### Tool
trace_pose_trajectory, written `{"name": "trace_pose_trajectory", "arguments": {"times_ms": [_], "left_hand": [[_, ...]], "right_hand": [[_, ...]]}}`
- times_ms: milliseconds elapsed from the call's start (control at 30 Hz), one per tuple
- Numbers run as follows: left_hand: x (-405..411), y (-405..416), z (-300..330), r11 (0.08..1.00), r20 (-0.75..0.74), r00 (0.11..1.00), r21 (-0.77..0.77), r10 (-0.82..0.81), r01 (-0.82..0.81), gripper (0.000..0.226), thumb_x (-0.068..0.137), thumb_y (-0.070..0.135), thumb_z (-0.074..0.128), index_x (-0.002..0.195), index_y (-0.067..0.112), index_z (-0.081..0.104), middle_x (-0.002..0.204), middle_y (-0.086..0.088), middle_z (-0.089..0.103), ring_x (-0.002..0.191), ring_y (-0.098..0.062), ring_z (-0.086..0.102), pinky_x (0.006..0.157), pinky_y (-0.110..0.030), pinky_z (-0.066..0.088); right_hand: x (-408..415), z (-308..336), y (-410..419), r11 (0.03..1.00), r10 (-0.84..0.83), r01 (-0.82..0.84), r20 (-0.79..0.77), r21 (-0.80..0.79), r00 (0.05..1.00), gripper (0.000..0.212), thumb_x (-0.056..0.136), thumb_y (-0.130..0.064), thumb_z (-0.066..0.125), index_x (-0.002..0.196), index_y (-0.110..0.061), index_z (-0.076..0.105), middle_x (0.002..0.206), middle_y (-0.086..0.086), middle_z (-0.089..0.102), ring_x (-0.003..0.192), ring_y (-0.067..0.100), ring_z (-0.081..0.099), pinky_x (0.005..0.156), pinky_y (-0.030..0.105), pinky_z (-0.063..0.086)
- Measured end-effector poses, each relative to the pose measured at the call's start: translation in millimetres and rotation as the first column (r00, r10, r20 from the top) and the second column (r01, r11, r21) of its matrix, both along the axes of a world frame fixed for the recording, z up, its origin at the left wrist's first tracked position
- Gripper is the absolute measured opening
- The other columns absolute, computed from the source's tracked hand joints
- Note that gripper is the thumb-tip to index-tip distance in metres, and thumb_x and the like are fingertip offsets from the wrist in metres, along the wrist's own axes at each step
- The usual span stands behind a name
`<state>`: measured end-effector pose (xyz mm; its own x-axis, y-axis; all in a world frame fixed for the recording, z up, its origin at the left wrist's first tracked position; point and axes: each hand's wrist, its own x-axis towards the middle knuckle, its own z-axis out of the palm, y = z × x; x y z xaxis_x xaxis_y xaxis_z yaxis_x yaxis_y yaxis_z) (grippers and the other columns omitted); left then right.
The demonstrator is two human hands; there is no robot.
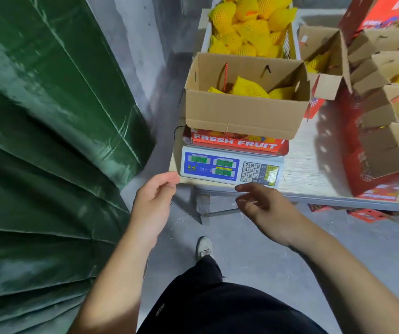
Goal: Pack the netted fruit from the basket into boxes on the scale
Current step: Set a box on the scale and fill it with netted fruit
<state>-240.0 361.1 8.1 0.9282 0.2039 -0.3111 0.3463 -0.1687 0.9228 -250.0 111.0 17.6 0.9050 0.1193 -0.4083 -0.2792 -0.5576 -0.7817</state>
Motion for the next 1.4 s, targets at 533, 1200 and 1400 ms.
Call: {"name": "trace_pose_trajectory", "arguments": {"times_ms": [533, 1200, 1400], "left_hand": [[110.8, -3.9, 37.4, 0.982, 0.215, 0.962, -0.047, -0.169, 0.183, 0.035, 0.106, 0.01, 0.054, 0.118, 0.038, 0.072, 0.116, 0.019, 0.076, 0.109, -0.002, 0.071, 0.09, -0.016, 0.052], [446.6, -104.0, 83.3, 0.785, 0.213, 0.79, 0.415, -0.575, 0.459, 0.027, 0.106, 0.01, 0.056, 0.127, 0.021, 0.069, 0.12, 0.009, 0.07, 0.113, 0.001, 0.066, 0.087, -0.012, 0.052], [549.0, -134.9, 42.2, 0.56, -0.022, 0.805, 0.707, -0.593, 0.432, 0.049, 0.102, 0.017, 0.061, 0.15, 0.019, 0.052, 0.148, -0.014, 0.05, 0.126, -0.037, 0.058, 0.104, -0.044, 0.049]], "right_hand": [[109.7, 18.8, 19.7, 0.924, -0.352, 0.25, 0.392, 0.289, 0.85, 0.031, 0.095, -0.024, 0.055, 0.121, -0.04, 0.062, 0.106, -0.015, 0.074, 0.105, 0.009, 0.07, 0.088, 0.024, 0.055], [423.7, 43.4, -143.7, 0.93, -0.007, 0.184, 0.486, -0.318, 0.874, 0.049, 0.096, -0.014, 0.061, 0.144, -0.013, 0.051, 0.131, 0.012, 0.063, 0.115, 0.032, 0.062, 0.096, 0.042, 0.049], [524.5, -17.8, -167.4, 0.744, 0.437, -0.119, 0.344, -0.658, 0.831, 0.095, 0.095, -0.016, 0.055, 0.165, -0.028, -0.008, 0.174, 0.001, -0.002, 0.152, 0.041, 0.021, 0.124, 0.054, 0.023]]}}
